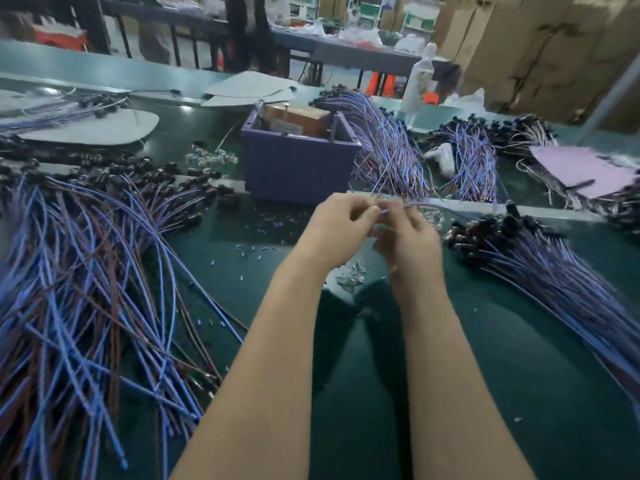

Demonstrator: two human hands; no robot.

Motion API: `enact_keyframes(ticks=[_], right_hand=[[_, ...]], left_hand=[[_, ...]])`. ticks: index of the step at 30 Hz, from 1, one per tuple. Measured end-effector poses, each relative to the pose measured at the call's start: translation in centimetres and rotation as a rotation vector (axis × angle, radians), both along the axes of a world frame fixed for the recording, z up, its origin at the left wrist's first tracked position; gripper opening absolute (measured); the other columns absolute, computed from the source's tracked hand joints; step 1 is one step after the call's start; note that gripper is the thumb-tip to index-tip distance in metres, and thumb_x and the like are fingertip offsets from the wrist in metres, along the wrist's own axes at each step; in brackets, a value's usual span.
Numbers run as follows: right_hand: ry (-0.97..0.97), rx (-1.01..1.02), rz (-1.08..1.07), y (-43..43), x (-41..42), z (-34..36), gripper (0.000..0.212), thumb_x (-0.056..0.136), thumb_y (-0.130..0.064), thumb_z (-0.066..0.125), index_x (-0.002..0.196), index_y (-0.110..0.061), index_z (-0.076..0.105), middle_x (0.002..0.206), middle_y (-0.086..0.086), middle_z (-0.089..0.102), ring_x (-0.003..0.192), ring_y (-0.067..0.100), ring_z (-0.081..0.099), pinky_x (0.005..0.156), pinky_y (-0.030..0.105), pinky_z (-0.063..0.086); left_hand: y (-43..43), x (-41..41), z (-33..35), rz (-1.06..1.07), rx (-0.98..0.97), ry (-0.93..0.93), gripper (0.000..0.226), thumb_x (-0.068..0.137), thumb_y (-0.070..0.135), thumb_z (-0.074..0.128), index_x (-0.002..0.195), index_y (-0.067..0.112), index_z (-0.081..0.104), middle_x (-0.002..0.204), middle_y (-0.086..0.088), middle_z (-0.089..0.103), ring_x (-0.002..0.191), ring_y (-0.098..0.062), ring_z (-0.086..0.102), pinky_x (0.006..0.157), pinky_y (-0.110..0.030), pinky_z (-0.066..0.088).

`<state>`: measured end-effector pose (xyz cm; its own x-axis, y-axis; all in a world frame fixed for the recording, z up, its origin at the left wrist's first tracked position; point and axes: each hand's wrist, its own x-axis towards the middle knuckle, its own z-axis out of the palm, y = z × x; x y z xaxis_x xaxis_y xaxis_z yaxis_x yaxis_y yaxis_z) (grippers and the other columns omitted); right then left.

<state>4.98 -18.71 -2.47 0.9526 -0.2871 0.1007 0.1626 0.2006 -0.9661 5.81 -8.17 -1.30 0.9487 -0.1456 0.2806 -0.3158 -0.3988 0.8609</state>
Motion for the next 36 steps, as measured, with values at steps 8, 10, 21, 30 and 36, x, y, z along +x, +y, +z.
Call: enact_keyframes(ticks=[8, 10, 21, 30, 36], right_hand=[[-0.076, 0.161, -0.262, -0.1, 1.1, -0.7, 0.024, 0.098, -0.017, 0.050, 0.076, -0.015, 0.061, 0.060, -0.004, 0.059, 0.050, 0.000, 0.055, 0.055, 0.015, 0.050], [-0.079, 0.318, -0.282, -0.6, 1.1, -0.6, 0.023, 0.097, -0.017, 0.051, 0.077, -0.013, 0.061, 0.053, -0.008, 0.061, 0.048, 0.002, 0.057, 0.055, 0.016, 0.052], [-0.081, 0.003, -0.142, 0.8, 1.1, -1.5, 0.020, 0.095, -0.009, 0.054, 0.075, -0.011, 0.056, 0.068, 0.001, 0.058, 0.054, 0.001, 0.058, 0.058, 0.014, 0.051], [-0.105, 0.164, -0.284, 0.1, 1.4, -1.3, 0.020, 0.094, -0.007, 0.056, 0.074, -0.011, 0.057, 0.063, -0.003, 0.060, 0.051, 0.001, 0.060, 0.057, 0.013, 0.050], [-0.106, 0.213, -0.269, 0.4, 1.4, -1.3, 0.019, 0.093, -0.005, 0.056, 0.074, -0.010, 0.056, 0.065, 0.000, 0.059, 0.052, 0.002, 0.061, 0.058, 0.013, 0.051]], left_hand=[[1.9, 0.2, -1.8, 0.128, 0.049, 0.088, 0.014, 0.093, 0.026, 0.058, 0.086, 0.017, 0.067, 0.072, 0.006, 0.066, 0.068, -0.011, 0.058, 0.062, -0.021, 0.045], [2.3, 0.3, -2.1, 0.157, 0.040, 0.113, 0.014, 0.092, 0.024, 0.058, 0.092, 0.014, 0.069, 0.082, 0.001, 0.070, 0.078, -0.014, 0.061, 0.075, -0.025, 0.048], [1.7, 0.3, -2.4, 0.166, -0.046, 0.103, 0.008, 0.092, 0.020, 0.060, 0.086, 0.019, 0.065, 0.072, 0.008, 0.066, 0.071, -0.011, 0.060, 0.067, -0.020, 0.046], [2.1, 0.8, -2.7, 0.270, 0.059, 0.133, 0.017, 0.097, 0.026, 0.051, 0.096, 0.012, 0.062, 0.092, -0.001, 0.063, 0.086, -0.017, 0.055, 0.077, -0.025, 0.038], [2.0, 0.7, -2.5, 0.295, -0.101, 0.143, 0.018, 0.096, 0.022, 0.052, 0.097, 0.008, 0.063, 0.091, -0.006, 0.065, 0.083, -0.018, 0.055, 0.085, -0.034, 0.047]])
